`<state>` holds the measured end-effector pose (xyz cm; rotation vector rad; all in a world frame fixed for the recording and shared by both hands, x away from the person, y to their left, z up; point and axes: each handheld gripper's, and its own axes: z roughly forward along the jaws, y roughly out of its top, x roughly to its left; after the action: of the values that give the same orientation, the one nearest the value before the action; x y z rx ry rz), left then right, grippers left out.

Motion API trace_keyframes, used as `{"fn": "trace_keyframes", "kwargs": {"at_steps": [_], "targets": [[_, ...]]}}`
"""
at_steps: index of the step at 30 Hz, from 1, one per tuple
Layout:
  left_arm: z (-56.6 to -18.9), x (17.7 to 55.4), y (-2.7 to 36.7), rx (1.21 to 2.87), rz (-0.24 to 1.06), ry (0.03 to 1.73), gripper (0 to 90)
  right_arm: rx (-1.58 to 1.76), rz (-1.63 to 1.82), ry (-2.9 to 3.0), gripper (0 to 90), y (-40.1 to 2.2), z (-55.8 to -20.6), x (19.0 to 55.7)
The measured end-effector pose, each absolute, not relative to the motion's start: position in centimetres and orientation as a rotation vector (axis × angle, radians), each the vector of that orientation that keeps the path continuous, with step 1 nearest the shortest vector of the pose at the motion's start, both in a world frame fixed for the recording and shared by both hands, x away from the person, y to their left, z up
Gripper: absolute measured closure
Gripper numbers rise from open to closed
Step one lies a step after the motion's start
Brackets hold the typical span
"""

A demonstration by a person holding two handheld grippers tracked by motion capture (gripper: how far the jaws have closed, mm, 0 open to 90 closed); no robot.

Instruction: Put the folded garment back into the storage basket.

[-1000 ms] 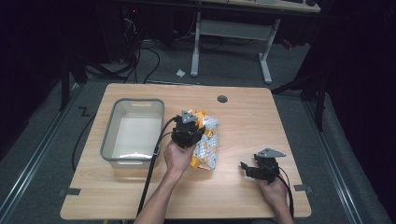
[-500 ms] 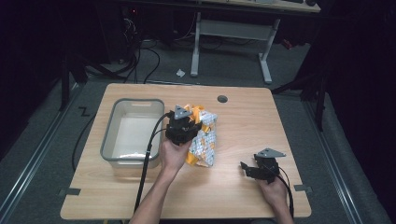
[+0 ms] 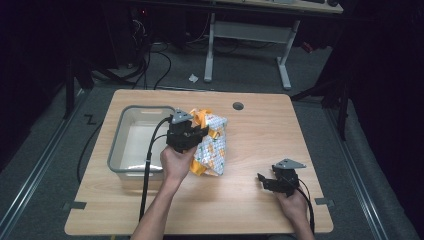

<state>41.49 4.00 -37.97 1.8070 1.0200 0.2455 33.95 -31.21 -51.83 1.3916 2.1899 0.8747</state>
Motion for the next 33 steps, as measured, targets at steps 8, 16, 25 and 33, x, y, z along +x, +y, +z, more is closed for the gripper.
{"fn": "trace_keyframes", "kwargs": {"at_steps": [8,16,25,33], "targets": [[-37.2,41.6,5.6,1.784,0.243,1.024,77.4,1.392,0.875,2.190,29.3,-31.2,-51.8,34.0],[-36.0,41.6,7.9,1.732,0.244,1.042,77.5,1.391,0.874,2.190,29.3,-31.2,-51.8,34.0],[-35.2,41.5,10.4,1.700,0.271,1.063,77.6,1.392,0.875,2.189,29.3,-31.2,-51.8,34.0],[-34.8,41.5,12.1,1.679,0.287,1.084,77.7,1.392,0.875,2.190,29.3,-31.2,-51.8,34.0]]}}
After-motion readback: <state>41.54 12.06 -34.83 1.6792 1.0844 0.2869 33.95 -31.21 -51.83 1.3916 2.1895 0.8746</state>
